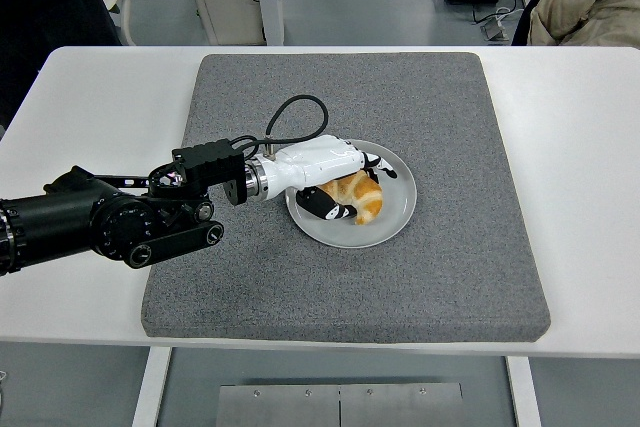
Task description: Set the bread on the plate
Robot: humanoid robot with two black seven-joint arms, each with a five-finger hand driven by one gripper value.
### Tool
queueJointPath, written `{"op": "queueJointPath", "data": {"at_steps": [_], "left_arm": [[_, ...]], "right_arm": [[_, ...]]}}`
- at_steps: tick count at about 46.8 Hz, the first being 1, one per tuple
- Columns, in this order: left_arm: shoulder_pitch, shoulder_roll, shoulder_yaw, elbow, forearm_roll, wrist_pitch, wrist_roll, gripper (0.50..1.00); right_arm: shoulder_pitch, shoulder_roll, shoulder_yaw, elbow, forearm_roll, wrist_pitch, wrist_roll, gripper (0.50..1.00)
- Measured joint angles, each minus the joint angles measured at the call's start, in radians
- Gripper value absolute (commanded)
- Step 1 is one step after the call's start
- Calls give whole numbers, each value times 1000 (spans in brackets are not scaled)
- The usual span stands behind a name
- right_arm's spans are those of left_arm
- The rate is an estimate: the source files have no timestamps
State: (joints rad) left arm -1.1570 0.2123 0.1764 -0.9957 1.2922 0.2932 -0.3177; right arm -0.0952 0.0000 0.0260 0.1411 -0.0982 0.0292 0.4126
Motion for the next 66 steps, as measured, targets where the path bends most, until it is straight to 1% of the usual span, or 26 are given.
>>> {"op": "queueJointPath", "data": {"at_steps": [3,7,8,11,16,30,33,35,40,44,49,57,62,66], "left_arm": [[2,2,0,0,-4,0,0,840],[2,5,0,0,-16,0,-3,934],[3,5,-1,0,-17,0,-4,951],[5,8,-4,0,-19,-1,-9,966],[10,13,-7,0,-44,-6,-13,968],[7,37,-22,-5,-259,-24,-62,969],[6,61,-49,-15,-323,-54,-63,969],[6,77,-82,-16,-372,-88,-63,969],[17,106,-159,-17,-453,-150,-71,969],[39,131,-217,-17,-493,-179,-85,969],[72,161,-303,-17,-549,-204,-88,969],[111,168,-422,-15,-645,-208,-86,969],[120,170,-465,-9,-731,-202,-84,969],[123,166,-475,2,-797,-196,-84,969]], "right_arm": [[0,0,0,0,0,0,0,1000],[0,0,0,0,0,0,0,1000],[0,0,0,0,0,0,0,1000],[0,0,0,0,0,0,0,1000],[0,0,0,0,0,0,0,1000],[0,0,0,0,0,0,0,1000],[0,0,0,0,0,0,0,1000],[0,0,0,0,0,0,0,1000],[0,0,0,0,0,0,0,1000],[0,0,0,0,0,0,0,1000],[0,0,0,0,0,0,0,1000],[0,0,0,0,0,0,0,1000],[0,0,0,0,0,0,0,1000],[0,0,-1,0,0,0,0,1000]]}}
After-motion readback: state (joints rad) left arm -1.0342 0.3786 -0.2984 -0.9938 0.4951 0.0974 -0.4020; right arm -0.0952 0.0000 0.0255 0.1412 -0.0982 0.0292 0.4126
